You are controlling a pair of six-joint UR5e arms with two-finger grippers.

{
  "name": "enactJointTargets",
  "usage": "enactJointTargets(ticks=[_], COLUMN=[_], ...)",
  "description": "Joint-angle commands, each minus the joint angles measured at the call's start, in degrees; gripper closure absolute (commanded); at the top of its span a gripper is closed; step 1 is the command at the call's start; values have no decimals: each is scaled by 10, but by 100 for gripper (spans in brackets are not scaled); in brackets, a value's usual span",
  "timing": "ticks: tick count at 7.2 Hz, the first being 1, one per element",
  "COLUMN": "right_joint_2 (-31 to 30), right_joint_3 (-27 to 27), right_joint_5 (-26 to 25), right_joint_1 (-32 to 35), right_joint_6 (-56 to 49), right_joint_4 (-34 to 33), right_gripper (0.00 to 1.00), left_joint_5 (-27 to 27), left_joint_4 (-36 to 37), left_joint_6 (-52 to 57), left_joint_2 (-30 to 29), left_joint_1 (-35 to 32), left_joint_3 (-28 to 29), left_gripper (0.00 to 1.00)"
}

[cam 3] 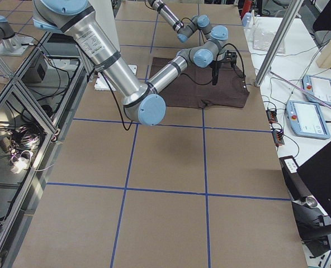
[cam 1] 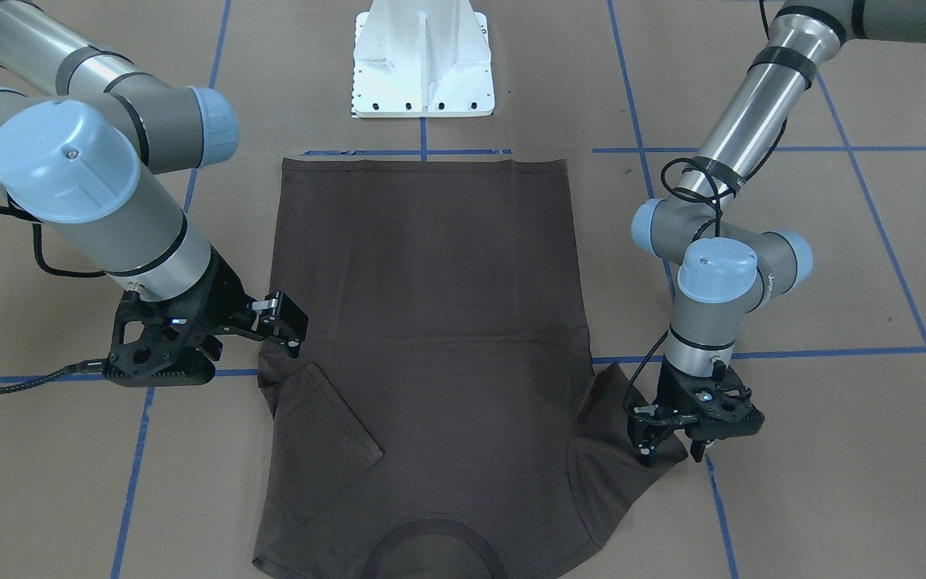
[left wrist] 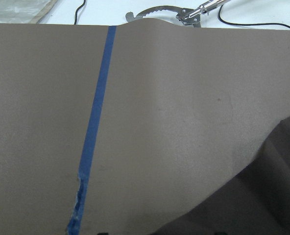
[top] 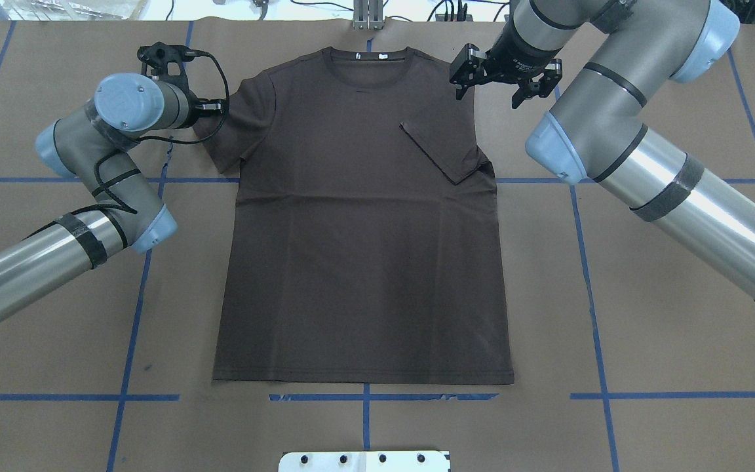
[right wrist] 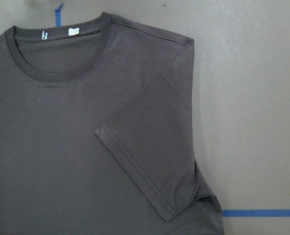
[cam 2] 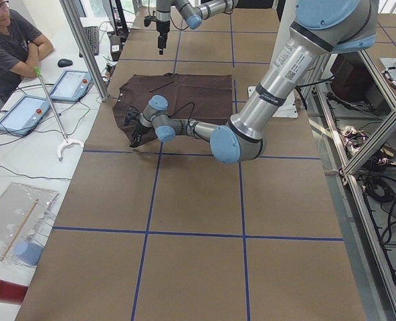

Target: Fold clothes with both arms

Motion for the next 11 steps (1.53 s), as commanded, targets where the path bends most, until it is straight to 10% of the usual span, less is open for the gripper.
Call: enactJointTargets(ticks=[1, 5, 8, 11], right_joint_2=[0, -1, -4, -4], right_joint_3=[0, 1, 0, 1], right_joint_5=[0, 0, 0, 0], right_joint_1=[0, 1, 1, 1], right_joint_6=[0, -1, -4, -5], right_joint_4=[0, 0, 1, 2], right_gripper=[0, 0, 0, 0], left_joint_5=[0, -4, -29, -102], left_joint_4=[0, 0, 10, 173], left_joint_6=[0, 20, 40, 40], left_joint_2=[-1, -1, -19, -85], left_joint_1=[0, -1, -12, -37], left_joint_3=[3, 3, -4, -72], left_gripper=[29, 100, 100, 100])
